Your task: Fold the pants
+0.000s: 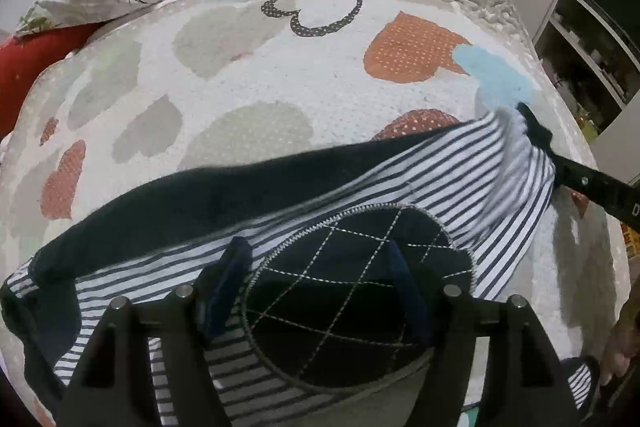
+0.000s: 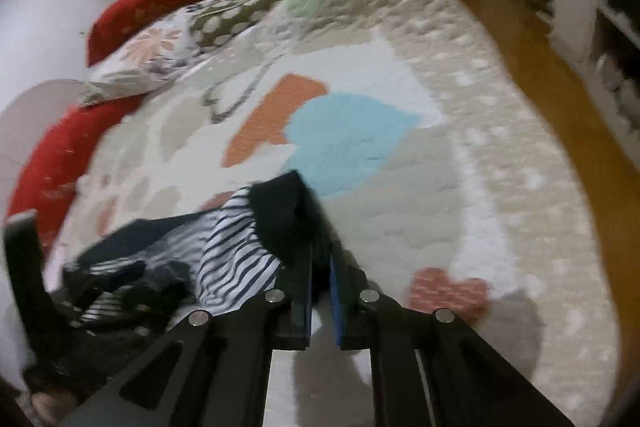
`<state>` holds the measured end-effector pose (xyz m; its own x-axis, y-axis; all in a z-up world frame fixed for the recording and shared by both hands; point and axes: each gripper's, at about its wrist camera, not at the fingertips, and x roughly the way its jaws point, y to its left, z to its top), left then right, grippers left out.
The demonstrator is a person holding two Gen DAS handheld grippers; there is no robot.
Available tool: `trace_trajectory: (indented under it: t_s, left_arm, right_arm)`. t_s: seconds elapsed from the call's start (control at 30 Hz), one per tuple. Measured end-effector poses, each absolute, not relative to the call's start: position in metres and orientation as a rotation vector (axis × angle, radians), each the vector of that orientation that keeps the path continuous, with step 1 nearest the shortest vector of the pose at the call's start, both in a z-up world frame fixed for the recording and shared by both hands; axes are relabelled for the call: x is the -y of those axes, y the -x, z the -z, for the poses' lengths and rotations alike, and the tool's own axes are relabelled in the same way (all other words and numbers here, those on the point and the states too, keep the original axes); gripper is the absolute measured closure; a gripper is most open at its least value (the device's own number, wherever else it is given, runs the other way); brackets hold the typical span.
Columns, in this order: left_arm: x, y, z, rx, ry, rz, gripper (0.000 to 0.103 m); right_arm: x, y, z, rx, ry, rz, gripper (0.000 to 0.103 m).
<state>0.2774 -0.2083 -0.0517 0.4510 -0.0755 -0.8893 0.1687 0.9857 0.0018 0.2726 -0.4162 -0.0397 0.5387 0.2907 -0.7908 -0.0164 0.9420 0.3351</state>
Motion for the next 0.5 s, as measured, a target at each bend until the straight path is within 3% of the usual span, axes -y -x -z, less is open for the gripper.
trace_trajectory:
  t_s: [0.23,0.37,0.43,0.5]
  left_arm:
    - [0.172,-0.256,0.019,-1.056,0.018,0.176,0.032]
    - [0.127,-0.240,0.011,-1.009,0.057,0.113,0.032]
    - [0.096,-0.238,0.019,-1.023,0.107,0.052,0.032]
    - [0.059,-0.238,0.034,-1.054,0.196,-0.019,0.032]
  right_arm:
    - [0.457,-0.260,0.032,-0.984,-0.365,0.065,0.094]
    - [0.444,-0.239,-0.007,-0.841,-0.332,-0.014,0.093]
    - [0.413,-0.238,-0.019,-0.839,-0.306,-0.174,0.091]
    - [0.381,-0.244,-0.016,-0.883,-0.291,-0.317,0.081]
